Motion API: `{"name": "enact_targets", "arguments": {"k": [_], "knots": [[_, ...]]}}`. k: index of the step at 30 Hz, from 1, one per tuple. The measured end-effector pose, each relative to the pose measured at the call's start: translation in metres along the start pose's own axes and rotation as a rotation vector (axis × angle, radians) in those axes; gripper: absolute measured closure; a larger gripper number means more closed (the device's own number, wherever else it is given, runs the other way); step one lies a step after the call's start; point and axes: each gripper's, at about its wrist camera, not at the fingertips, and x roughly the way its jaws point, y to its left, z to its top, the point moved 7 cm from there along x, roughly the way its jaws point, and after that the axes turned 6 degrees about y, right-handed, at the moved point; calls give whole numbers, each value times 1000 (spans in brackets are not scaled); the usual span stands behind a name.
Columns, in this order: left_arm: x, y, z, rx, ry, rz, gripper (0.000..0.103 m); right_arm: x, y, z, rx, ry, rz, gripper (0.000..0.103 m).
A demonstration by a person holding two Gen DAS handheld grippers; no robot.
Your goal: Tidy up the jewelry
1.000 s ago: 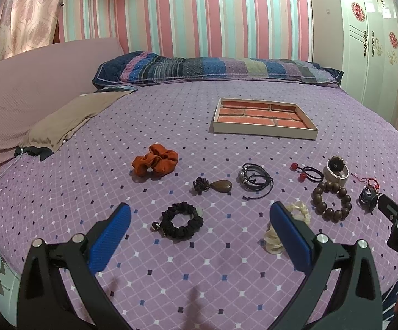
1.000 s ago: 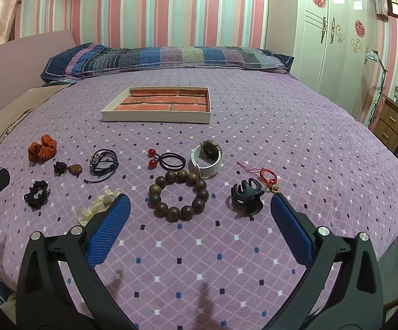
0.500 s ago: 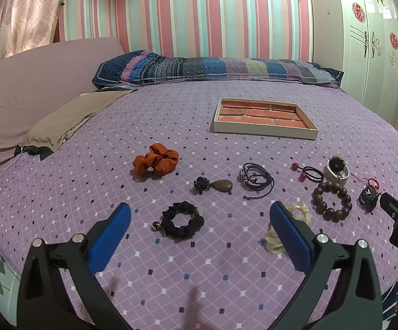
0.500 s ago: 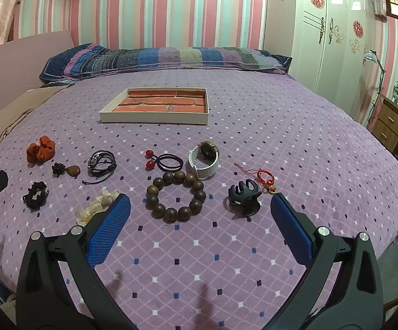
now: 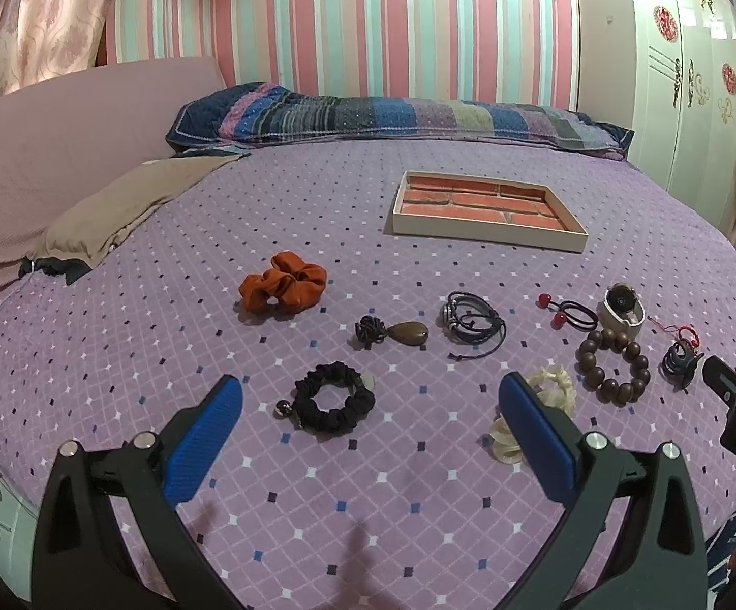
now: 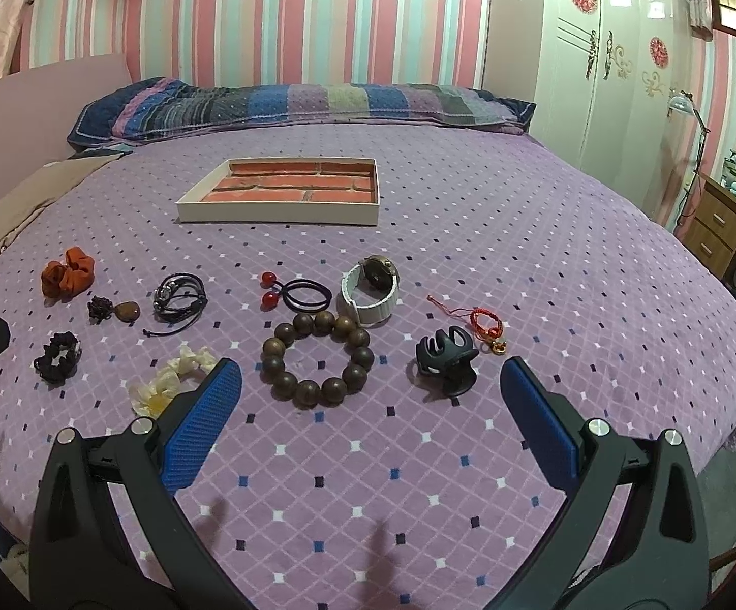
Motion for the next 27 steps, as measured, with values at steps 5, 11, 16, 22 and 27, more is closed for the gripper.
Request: {"name": "enact_targets", "arguments": {"k": [5, 11, 16, 22, 27], "knots": [[3, 2, -4, 15, -6, 21, 4, 2, -3, -3, -11, 1, -6, 4], [12, 10, -14, -4, 24, 17, 4, 4, -4, -8, -6, -10, 44, 4], [16, 12, -18, 6, 25, 13, 4, 5, -2, -13, 0, -47, 79, 4], [23, 11, -23, 22, 33, 3, 4, 13, 6, -17, -21, -35, 67, 4], [32, 17, -25, 1, 49, -2, 4, 20, 11, -19, -25, -27, 54, 4]]}}
